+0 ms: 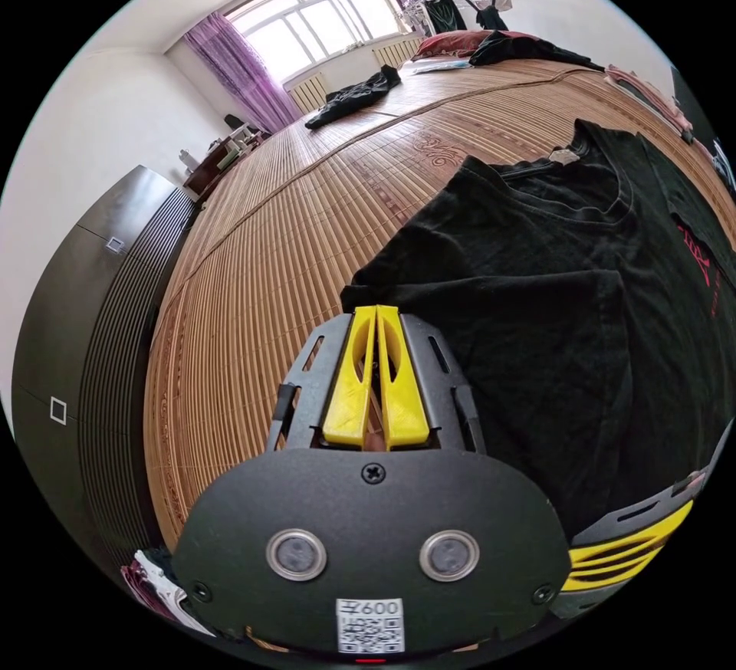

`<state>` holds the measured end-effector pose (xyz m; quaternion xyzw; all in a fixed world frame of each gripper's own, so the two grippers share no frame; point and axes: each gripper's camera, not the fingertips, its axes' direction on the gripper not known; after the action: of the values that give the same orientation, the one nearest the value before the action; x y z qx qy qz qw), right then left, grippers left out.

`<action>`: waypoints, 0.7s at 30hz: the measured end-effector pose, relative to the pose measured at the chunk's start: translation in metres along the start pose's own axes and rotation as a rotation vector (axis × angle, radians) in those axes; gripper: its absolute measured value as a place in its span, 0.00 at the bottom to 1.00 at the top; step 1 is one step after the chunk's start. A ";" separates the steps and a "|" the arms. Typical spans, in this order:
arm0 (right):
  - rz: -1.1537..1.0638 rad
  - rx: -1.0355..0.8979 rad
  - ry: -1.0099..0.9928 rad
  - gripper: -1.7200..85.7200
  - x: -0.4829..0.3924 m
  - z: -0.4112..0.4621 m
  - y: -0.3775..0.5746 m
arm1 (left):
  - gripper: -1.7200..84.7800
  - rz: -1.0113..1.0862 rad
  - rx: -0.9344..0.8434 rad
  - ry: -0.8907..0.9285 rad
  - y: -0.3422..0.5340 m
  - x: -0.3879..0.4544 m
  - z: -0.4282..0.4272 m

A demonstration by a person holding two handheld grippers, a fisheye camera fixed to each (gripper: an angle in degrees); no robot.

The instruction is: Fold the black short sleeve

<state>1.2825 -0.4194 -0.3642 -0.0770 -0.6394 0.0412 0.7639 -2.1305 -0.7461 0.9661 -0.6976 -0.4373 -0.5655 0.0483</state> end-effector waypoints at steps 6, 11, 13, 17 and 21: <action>0.034 0.010 -0.083 0.01 0.040 0.024 0.005 | 0.03 -0.007 0.002 0.012 0.000 -0.006 -0.005; 0.032 0.001 -0.056 0.01 0.057 0.042 0.006 | 0.03 -0.001 0.003 0.003 0.000 -0.007 -0.011; 0.019 -0.011 -0.028 0.01 0.057 0.047 0.005 | 0.03 0.005 0.003 -0.008 0.000 -0.006 -0.013; 0.015 -0.026 0.005 0.01 0.067 0.055 0.005 | 0.03 0.008 0.005 -0.013 0.001 -0.007 -0.018; 0.021 -0.020 -0.002 0.01 0.083 0.059 0.003 | 0.02 0.018 0.006 -0.027 0.001 -0.006 -0.023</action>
<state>1.2398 -0.3988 -0.2744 -0.0912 -0.6398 0.0430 0.7619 -2.1467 -0.7634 0.9697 -0.7089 -0.4333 -0.5542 0.0497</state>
